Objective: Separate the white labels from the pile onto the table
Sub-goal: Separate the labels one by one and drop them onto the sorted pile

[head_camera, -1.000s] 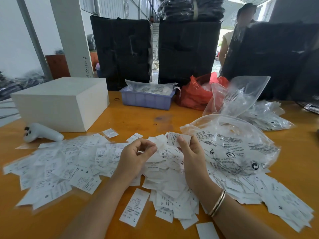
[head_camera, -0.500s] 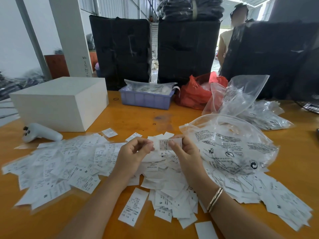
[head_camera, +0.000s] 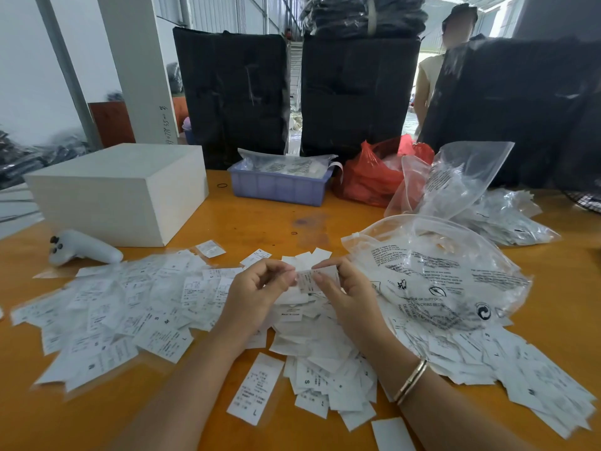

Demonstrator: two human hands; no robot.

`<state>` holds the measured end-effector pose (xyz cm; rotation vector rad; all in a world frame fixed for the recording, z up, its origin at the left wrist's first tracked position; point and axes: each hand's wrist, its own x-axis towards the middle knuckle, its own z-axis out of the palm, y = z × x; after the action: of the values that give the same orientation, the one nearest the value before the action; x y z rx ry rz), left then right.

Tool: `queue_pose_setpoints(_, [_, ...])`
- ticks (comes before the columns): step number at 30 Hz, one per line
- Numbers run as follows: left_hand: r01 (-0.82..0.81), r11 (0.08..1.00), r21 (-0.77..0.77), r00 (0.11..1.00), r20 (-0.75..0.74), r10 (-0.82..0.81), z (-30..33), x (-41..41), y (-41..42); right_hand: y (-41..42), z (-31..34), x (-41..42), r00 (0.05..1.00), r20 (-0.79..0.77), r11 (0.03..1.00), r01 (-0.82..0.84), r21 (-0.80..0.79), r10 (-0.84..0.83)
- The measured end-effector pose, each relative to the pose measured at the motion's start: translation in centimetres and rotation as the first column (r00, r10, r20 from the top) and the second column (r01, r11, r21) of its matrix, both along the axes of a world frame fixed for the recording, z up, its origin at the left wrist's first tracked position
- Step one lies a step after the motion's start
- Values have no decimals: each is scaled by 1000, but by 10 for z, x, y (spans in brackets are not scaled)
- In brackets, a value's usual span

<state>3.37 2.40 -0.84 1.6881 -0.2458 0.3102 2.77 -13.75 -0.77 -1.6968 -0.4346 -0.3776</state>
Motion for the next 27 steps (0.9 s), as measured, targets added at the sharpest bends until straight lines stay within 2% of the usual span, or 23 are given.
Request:
queue_pose_setpoints(8, [43, 996, 74, 999, 26, -45, -2, 0, -1, 4, -1, 0, 998, 15, 977, 59, -206, -57])
queue_pose_setpoints(11, [42, 992, 119, 998, 34, -47, -3, -1, -1, 6, -1, -1, 999, 0, 973, 45, -226, -47])
queue_pose_setpoints(12, [36, 993, 113, 999, 36, -40, -3, 0, -1, 5, -1, -1, 998, -19, 980, 60, -191, -65])
queue_pose_setpoints(14, [24, 997, 77, 999, 28, -26, -2, 0, 1, 1, 1, -1, 992, -73, 995, 102, -12, -103])
queue_pose_setpoints(16, [17, 999, 42, 1000, 12, -18, -2, 1, 2, -2, 3, 0, 987, -116, 968, 134, 211, -111])
queue_pose_setpoints(18, [14, 999, 37, 1000, 2, -14, -2, 2, 3, -4, 5, 0, 988, -123, 923, 131, 362, -92])
queue_pose_setpoints(21, [26, 999, 28, 1000, -2, -25, -2, 1, 3, -2, 7, -1, 990, -95, 901, 134, 412, -104])
queue_pose_setpoints(27, [37, 999, 29, 999, 8, -38, 1, -2, 2, 7, 13, -3, 990, -46, 926, 142, 350, -134])
